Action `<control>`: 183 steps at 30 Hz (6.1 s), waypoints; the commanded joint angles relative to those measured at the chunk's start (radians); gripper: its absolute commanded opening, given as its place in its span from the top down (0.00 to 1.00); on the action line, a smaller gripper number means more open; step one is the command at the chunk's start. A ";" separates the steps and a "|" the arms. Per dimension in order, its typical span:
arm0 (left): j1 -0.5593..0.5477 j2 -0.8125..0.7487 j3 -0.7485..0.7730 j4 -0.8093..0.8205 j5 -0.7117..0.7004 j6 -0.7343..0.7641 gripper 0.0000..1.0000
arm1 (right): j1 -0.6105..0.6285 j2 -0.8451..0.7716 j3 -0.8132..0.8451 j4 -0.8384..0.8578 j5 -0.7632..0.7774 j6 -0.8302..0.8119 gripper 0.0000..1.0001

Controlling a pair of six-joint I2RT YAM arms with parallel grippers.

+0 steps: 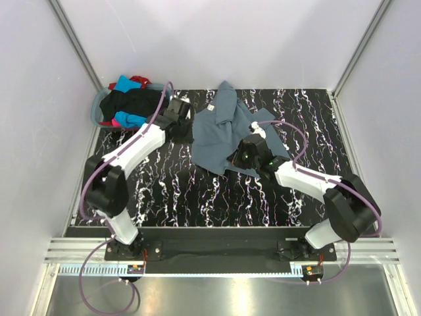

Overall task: Fold and stack the t-shirts
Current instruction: Flatten the tshirt out

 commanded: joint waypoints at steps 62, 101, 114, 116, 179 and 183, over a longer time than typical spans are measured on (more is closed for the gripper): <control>-0.161 0.150 -0.151 0.277 -0.098 -0.627 1.00 | -0.171 -0.191 0.165 -0.334 0.080 -0.181 0.49; 0.035 -0.090 -0.112 -0.095 -0.142 -0.113 0.50 | -0.172 -0.274 0.089 -0.314 -0.038 -0.095 0.48; 0.045 -0.161 -0.550 0.425 0.047 -0.300 0.54 | -0.172 -0.299 0.062 -0.305 -0.054 -0.073 0.48; 0.045 -0.156 -0.565 0.453 0.047 -0.308 0.55 | -0.171 -0.300 0.059 -0.305 -0.052 -0.073 0.48; 0.045 -0.695 -0.402 0.091 -0.010 -0.160 1.00 | -0.832 -0.040 -0.012 -0.726 0.072 0.224 0.47; 0.045 -0.701 -0.415 0.099 -0.022 -0.157 1.00 | -0.848 -0.013 -0.036 -0.664 0.106 0.231 0.48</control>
